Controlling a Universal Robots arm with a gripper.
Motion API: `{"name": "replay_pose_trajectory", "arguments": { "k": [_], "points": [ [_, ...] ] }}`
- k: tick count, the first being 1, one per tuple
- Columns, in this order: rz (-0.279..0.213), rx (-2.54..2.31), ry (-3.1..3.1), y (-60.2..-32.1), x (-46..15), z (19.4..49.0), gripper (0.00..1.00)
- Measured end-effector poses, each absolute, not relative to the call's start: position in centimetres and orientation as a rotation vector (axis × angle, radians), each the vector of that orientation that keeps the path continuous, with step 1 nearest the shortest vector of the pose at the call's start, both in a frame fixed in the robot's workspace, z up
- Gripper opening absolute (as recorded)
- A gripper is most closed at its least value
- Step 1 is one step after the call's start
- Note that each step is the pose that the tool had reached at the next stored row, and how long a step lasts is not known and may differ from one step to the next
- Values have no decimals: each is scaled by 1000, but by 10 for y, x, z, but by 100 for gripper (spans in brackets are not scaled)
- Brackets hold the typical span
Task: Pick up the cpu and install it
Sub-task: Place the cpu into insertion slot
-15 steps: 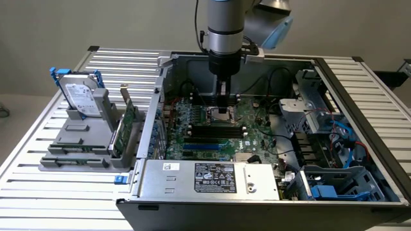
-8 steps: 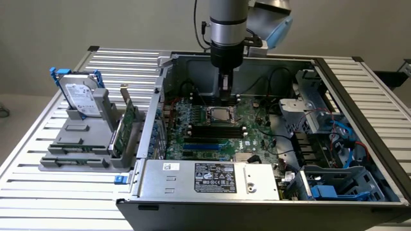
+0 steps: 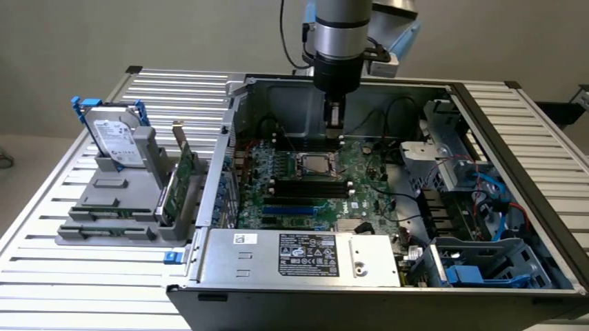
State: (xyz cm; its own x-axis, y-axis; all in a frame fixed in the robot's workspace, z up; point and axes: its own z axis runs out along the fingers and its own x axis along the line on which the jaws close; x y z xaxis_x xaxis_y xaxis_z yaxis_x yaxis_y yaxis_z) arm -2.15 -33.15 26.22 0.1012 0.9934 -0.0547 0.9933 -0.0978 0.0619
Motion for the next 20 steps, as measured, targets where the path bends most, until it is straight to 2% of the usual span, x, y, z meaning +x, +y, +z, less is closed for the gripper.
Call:
{"name": "replay_pose_trajectory", "arguments": {
  "k": [13,20],
  "points": [
    [-57,2291,2077,-333,35,270,11],
    [-69,2296,2083,-334,63,271,11]
  ]
}}
